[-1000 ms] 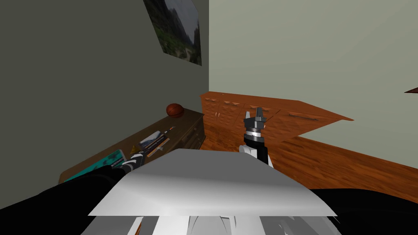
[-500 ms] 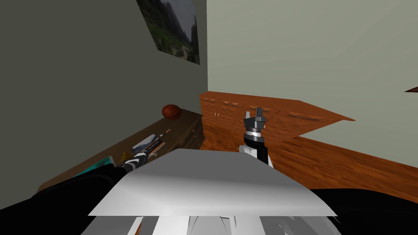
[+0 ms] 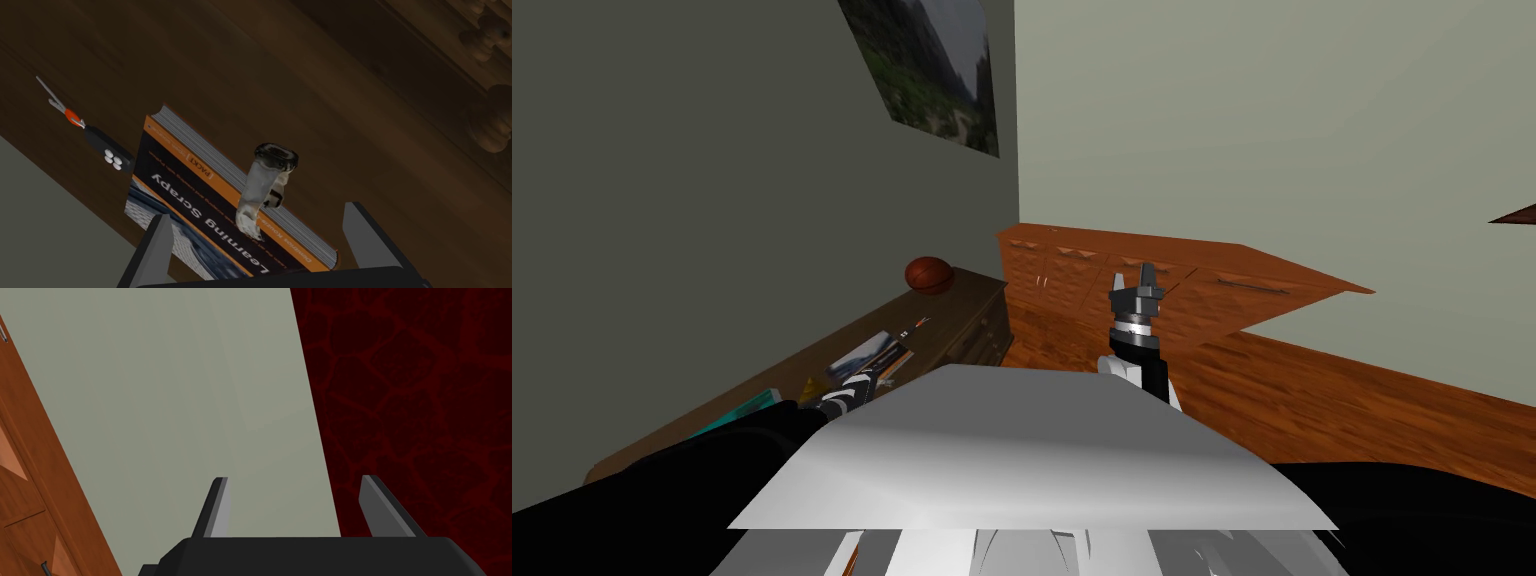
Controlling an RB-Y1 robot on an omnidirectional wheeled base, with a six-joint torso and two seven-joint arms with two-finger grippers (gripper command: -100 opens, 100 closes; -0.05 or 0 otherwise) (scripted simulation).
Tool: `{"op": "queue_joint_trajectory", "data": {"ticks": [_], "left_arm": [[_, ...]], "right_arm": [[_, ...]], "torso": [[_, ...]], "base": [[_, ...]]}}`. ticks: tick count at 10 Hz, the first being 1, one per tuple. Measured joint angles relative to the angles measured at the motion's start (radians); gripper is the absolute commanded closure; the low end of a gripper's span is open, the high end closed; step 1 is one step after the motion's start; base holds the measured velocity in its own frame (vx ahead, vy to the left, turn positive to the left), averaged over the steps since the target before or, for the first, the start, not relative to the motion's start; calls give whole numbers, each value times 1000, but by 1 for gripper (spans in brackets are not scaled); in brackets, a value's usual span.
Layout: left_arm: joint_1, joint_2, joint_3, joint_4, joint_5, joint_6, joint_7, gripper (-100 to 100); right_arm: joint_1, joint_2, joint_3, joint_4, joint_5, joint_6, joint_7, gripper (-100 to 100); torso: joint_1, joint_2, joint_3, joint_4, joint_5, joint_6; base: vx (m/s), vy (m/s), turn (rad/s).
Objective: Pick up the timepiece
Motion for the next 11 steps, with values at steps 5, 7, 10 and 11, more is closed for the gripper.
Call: {"op": "queue_joint_trajectory", "data": {"ticks": [5,7,10,11], "left_arm": [[-3,1,4,-3,0,-5,2,0],[-10,5,1,9,-3,-6,1,100],[21,-3,14,-48,14,22,8,100],[22,-3,14,-51,14,25,10,0]], "right_arm": [[0,0,0,0,0,0,0,0],[0,0,0,0,0,0,0,0],[0,0,0,0,0,0,0,0],[0,0,0,0,0,0,0,0]], "torso": [[0,3,1,-1,3,-2],[2,3,1,-1,5,-2],[3,4,1,-2,6,-2],[4,3,1,-2,6,-2]], "base": [[1,2,-3],[-4,-1,20],[-8,1,38],[0,0,0]]}}
